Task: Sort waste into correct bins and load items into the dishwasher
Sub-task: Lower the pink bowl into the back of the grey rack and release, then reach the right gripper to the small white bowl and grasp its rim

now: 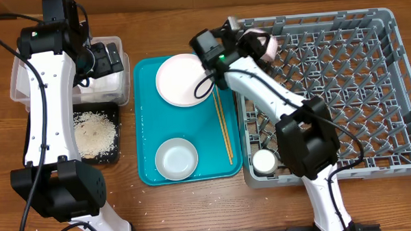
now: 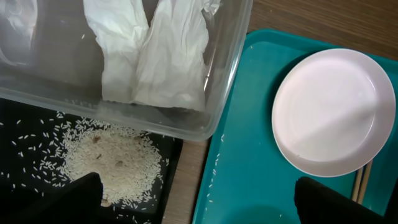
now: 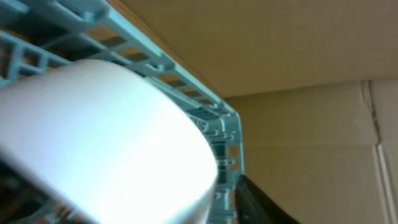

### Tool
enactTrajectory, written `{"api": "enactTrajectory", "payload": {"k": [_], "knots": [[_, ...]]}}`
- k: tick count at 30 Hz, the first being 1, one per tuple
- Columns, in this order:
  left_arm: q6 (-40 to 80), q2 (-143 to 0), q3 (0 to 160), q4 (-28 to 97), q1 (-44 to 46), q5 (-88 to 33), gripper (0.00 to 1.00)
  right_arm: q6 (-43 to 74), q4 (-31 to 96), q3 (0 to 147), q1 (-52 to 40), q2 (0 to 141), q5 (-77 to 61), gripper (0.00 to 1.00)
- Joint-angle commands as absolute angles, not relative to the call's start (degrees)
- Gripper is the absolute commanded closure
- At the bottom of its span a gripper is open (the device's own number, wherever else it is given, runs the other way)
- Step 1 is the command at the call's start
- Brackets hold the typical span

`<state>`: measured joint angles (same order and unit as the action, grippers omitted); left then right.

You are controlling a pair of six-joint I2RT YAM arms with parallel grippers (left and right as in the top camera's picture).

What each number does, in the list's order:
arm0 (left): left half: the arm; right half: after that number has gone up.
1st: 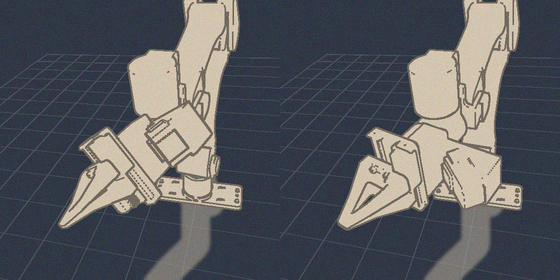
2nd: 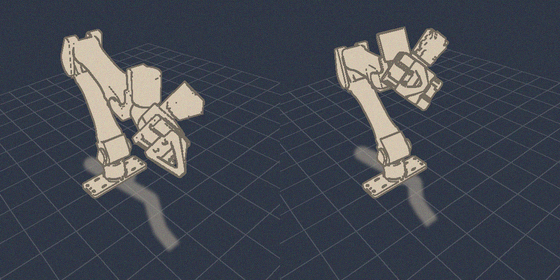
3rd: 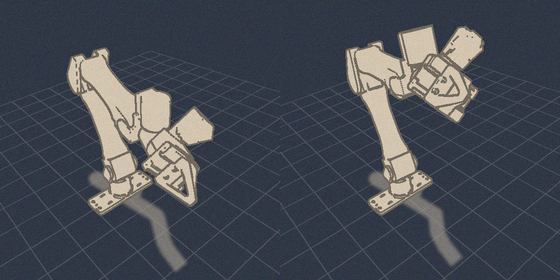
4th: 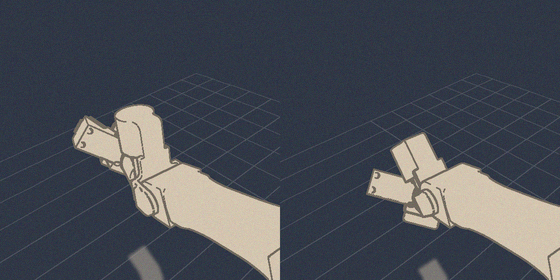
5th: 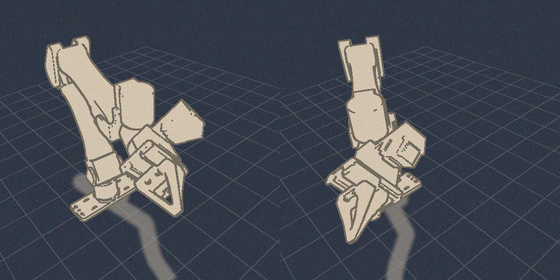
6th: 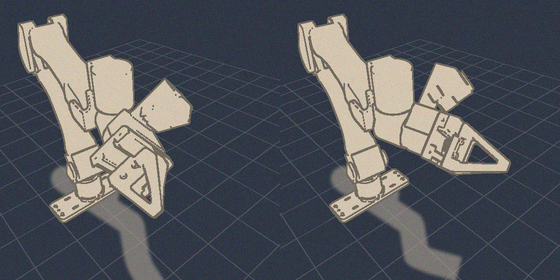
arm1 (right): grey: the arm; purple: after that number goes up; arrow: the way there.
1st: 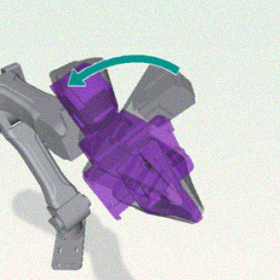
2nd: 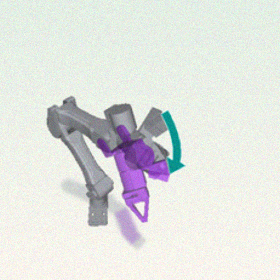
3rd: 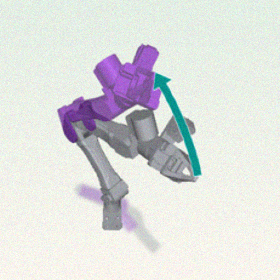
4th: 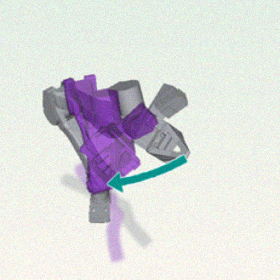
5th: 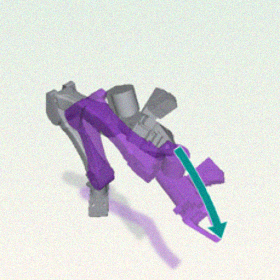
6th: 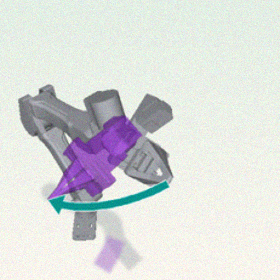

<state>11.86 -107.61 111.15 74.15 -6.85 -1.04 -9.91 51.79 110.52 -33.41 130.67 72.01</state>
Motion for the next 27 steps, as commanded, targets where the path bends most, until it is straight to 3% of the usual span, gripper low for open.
{"api": "enactTrajectory", "payload": {"k": [1,6,9,11,15,20,22,27], "knots": [[11.2,-107.5,112.3,74.1,-6.7,-1.1,0.0,-8.8,52.6,110.7,-35.2,130.9,73.1,0.44],[11.2,-107.5,112.3,74.1,-6.7,-1.1,0.0,-5.4,54.0,110.7,-38.4,128.7,73.4,0.28],[11.2,-107.5,112.3,74.1,-6.7,-1.1,0.0,-3.8,55.0,110.7,-39.6,126.0,70.0,0.25],[11.2,-107.5,112.3,74.1,-6.7,-1.1,0.0,-1.1,56.9,110.7,-40.0,123.5,63.5,0.23],[11.2,-107.5,112.3,74.1,-6.7,-1.1,0.0,7.4,63.2,110.7,-40.0,117.4,35.3,0.16],[11.2,-107.5,112.3,74.1,-6.7,-1.1,0.0,12.1,65.7,110.5,-39.6,115.2,-7.5,0.28],[11.2,-107.5,112.3,74.1,-6.7,-1.1,0.0,12.6,64.7,108.4,-39.9,116.0,-13.5,0.34],[11.2,-107.5,112.3,74.1,-6.7,-1.1,0.0,14.6,62.7,101.5,-42.2,118.0,-14.2,0.34]]}}
